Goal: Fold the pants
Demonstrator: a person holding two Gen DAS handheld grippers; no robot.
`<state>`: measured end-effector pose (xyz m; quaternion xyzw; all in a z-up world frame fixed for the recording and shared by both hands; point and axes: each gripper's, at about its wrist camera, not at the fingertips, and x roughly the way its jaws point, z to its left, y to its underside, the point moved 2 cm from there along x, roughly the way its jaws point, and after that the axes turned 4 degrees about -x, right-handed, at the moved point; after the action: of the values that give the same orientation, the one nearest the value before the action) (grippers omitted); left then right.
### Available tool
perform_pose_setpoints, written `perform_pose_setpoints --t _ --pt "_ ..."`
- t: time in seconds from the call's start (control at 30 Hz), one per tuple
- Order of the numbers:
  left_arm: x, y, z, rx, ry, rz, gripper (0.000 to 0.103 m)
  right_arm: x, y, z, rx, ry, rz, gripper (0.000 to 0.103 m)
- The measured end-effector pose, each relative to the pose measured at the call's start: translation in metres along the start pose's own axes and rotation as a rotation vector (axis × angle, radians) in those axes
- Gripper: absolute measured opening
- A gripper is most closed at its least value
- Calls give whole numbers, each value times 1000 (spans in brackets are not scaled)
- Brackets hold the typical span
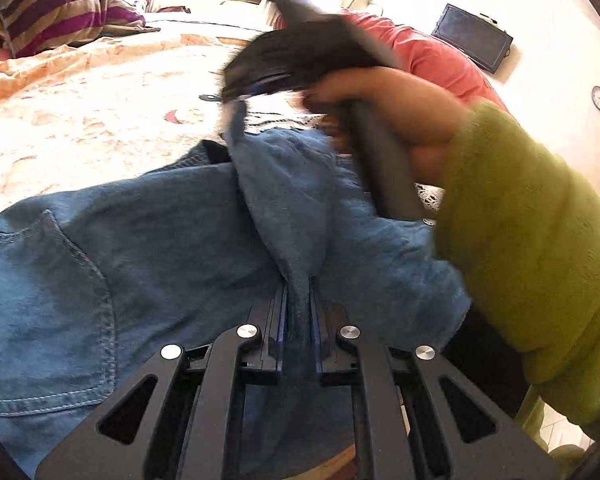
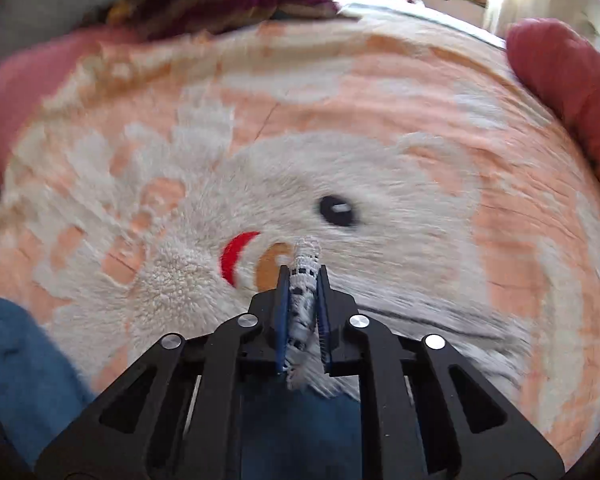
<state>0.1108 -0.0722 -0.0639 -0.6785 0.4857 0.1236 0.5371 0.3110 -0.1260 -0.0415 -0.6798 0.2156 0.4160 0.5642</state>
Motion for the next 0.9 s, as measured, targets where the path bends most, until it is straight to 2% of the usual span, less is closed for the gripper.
perform_pose_setpoints --t 0.03,0.13,0.2,0.27,0.3,0.33,0.37,0.5,0.63,0.77,0.9 --pt "-1 -1 2 -4 0 0 11 -13 3 -9 20 -2 -26 6" --pt "-3 -1 5 -4 -22 -16 28 -57 26 -40 94 -19 -92 6" --pt "-5 -2 7 -3 -32 -25 28 -86 46 -60 154 -31 -129 6" --pt "-5 -5 8 9 -50 -29 25 -111 67 -80 217 -38 -163 6" --pt "-6 -5 8 22 -67 -33 20 -121 78 -88 241 -37 -177 6" --pt "-6 -5 8 32 -79 -42 9 -130 89 -95 264 -34 -184 6" --pt "-9 -5 8 42 -90 -54 8 -138 99 -100 285 -31 -190 6" --pt "-25 -4 3 106 -94 -85 7 -171 151 -115 383 -54 -208 6" --pt "-34 1 -6 159 -94 -93 7 -196 196 -112 425 -54 -207 6" --pt "-38 11 -10 197 -112 -79 7 -196 229 -107 449 -64 -155 6" --pt "-40 22 -2 185 -119 -55 7 -194 252 -101 485 -80 -125 6"
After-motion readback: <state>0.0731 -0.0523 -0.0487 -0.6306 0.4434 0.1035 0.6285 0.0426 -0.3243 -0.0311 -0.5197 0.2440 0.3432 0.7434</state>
